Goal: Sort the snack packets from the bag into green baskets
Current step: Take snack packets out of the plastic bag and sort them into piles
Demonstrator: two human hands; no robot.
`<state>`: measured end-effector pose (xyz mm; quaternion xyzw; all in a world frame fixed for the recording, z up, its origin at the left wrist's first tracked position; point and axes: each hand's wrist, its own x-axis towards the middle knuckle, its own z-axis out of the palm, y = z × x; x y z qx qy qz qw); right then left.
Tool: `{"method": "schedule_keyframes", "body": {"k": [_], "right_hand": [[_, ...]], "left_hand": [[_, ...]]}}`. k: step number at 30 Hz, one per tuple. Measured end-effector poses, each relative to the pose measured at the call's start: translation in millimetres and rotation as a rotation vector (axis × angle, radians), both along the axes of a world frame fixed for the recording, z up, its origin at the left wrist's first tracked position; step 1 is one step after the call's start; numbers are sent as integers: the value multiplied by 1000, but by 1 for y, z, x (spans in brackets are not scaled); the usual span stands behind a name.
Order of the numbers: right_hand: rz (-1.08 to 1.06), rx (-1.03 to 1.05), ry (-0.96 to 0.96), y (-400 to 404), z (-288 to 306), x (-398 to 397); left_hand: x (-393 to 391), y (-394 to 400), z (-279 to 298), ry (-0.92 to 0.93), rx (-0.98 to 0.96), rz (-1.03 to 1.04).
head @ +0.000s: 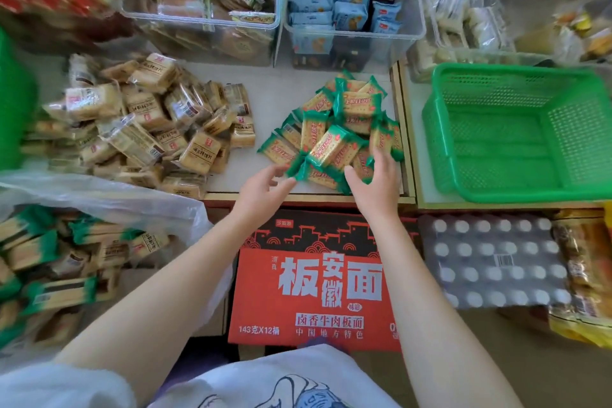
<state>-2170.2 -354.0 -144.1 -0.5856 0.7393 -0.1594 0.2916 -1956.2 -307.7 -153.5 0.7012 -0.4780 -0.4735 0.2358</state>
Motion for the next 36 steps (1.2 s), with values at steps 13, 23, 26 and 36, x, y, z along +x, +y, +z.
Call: {"method": "schedule_keyframes", "body": {"k": [13,23,26,36], "right_hand": [[808,577,-225,166,-7,309],[464,899,-316,237,-107,447],[7,1044,-505,249,-117,462],[80,945,-731,216,-44,413]], "left_hand": [[262,268,-43,-520,256,478],[336,347,-90,-509,357,288],[341,355,-88,-430,357,297],[343,338,-45,-172,284,383]]}}
